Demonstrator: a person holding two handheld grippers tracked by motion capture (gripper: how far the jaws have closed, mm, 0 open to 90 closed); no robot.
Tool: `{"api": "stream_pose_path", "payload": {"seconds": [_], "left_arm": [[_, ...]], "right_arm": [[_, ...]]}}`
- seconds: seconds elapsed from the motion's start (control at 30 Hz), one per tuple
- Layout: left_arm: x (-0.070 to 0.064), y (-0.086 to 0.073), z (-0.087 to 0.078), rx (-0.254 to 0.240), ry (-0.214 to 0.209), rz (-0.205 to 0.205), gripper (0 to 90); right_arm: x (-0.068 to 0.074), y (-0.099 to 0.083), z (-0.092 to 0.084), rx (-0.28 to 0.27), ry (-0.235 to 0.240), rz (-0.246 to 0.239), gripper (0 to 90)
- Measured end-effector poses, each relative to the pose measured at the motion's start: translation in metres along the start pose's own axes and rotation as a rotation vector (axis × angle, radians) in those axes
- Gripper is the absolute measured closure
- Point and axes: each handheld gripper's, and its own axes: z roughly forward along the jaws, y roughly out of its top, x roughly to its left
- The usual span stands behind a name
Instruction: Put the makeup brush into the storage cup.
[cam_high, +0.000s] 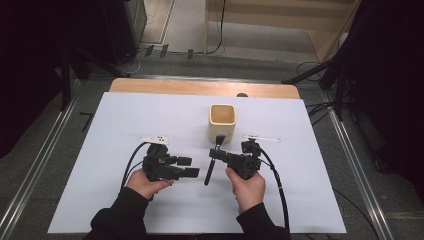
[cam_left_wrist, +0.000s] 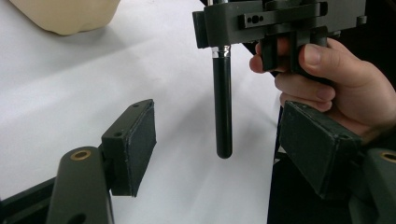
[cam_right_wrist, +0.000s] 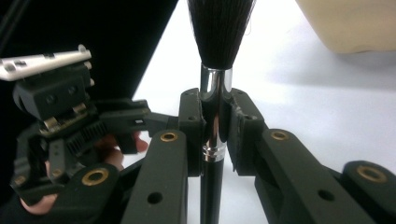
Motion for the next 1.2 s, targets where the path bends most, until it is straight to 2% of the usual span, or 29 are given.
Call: {"api": "stream_pose_path", "payload": {"seconds": [0.33,0.43,0.53,0.67,0.8,0.9,0.97,1.2], "left_arm": [[0.000,0.000,-0.004,0.033,0.014,0.024,27.8],[-0.001,0.000,-0.006,0.065,0.023,0.046,28.9],[-0.001,0.000,-0.008,0.092,0.014,0.061,29.1],[0.000,0.000,-0.011,0.108,0.024,0.075,29.1],[0.000,0.000,-0.017,0.121,0.038,0.086,29.2],[-0.001,0.000,-0.020,0.149,0.065,0.116,29.3],[-0.001,-0.001,-0.023,0.153,0.074,0.124,29.4],[0.001,-0.004,-0.031,0.167,0.099,0.149,29.5]], "right_arm": [[-0.001,0.006,0.000,0.071,0.001,-0.091,78.3],[-0.003,0.007,0.001,0.099,0.025,-0.133,78.3],[-0.003,0.006,0.002,0.122,0.035,-0.179,78.3],[-0.004,0.006,0.002,0.153,0.030,-0.240,78.3],[-0.007,0.007,0.000,0.161,0.047,-0.277,78.3],[-0.008,0.008,-0.002,0.166,0.063,-0.305,78.3],[-0.008,0.007,-0.002,0.164,0.064,-0.339,78.2],[-0.007,0.009,-0.005,0.152,0.060,-0.394,78.2]]}}
